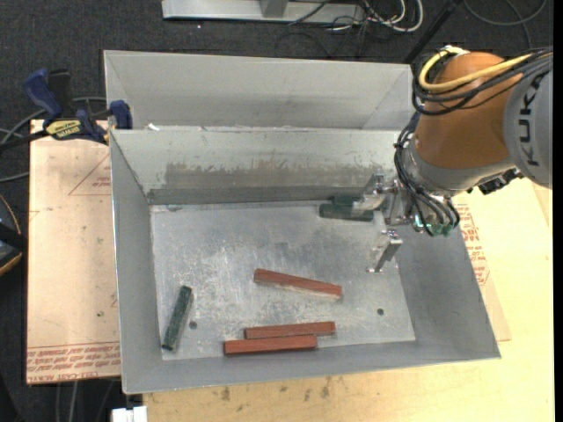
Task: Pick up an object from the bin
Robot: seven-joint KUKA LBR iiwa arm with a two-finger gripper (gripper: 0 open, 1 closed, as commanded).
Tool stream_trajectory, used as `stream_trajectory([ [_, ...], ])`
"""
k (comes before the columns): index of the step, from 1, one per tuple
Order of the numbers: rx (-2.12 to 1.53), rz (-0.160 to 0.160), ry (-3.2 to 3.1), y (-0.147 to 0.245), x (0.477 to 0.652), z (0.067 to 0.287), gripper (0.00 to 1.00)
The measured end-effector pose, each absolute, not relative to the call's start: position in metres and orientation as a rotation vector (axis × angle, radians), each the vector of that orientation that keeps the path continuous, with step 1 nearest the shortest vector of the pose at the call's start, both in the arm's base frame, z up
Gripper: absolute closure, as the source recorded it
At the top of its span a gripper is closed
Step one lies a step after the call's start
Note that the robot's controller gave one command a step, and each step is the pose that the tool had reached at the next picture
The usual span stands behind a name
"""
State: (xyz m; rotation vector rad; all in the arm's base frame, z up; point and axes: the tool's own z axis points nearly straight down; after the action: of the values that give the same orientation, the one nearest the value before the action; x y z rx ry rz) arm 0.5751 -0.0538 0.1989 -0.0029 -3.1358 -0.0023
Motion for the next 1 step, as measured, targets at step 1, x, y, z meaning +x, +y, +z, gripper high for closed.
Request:
stream_trajectory([
  [1,-0.001,-0.001,-3.143,-0.0537,0.5768,0.2027,0.0],
])
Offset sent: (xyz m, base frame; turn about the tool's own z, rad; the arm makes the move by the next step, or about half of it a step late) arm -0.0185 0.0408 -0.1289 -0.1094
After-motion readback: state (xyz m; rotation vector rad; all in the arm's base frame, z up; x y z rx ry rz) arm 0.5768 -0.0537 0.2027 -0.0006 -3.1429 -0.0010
